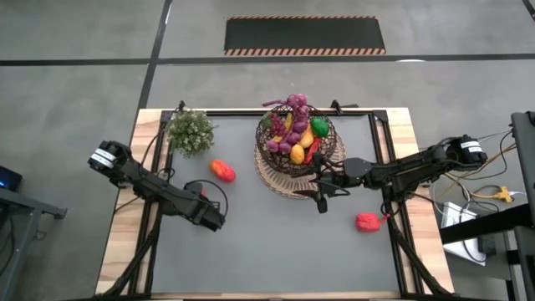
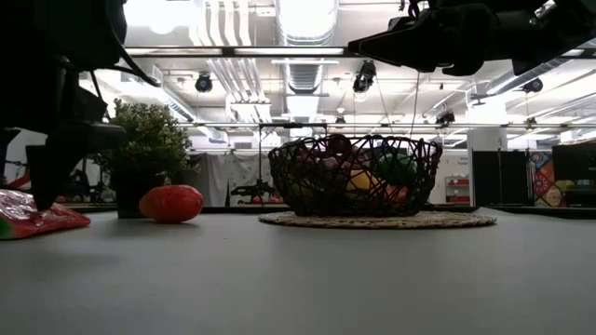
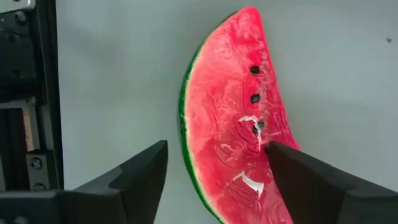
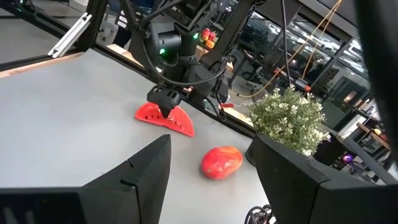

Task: Build produce basket
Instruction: Put the watermelon into the black wire basket

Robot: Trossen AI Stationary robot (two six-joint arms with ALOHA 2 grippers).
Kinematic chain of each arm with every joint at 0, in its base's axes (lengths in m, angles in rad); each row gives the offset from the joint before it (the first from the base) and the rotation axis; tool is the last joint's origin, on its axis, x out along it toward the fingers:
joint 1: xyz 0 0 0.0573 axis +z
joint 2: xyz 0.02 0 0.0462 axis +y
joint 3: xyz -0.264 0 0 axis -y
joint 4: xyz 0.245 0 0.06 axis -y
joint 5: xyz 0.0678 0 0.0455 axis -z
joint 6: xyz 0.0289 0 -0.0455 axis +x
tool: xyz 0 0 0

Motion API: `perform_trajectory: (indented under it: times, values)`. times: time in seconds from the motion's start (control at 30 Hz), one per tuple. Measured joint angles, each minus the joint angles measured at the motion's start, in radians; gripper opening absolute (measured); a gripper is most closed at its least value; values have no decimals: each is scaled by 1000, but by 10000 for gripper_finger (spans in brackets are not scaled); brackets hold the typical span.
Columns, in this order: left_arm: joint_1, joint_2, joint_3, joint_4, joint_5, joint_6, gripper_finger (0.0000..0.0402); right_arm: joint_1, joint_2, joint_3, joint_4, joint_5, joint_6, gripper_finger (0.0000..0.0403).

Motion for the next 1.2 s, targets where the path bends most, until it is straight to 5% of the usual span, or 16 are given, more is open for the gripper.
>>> perform_trajectory:
  times: [0.6, 1.0, 1.2]
  values:
    - [0, -2, -5, 16, -23, 0, 106, 0, 0, 0, -3, 15, -1, 214]
    - [-7, -2, 44, -60, -38, 11, 93, 0, 0, 0, -4, 15, -2, 215]
    - [-21, -17, 84, -81, -124, 38, 93, 0, 0, 0, -4, 16, -2, 214]
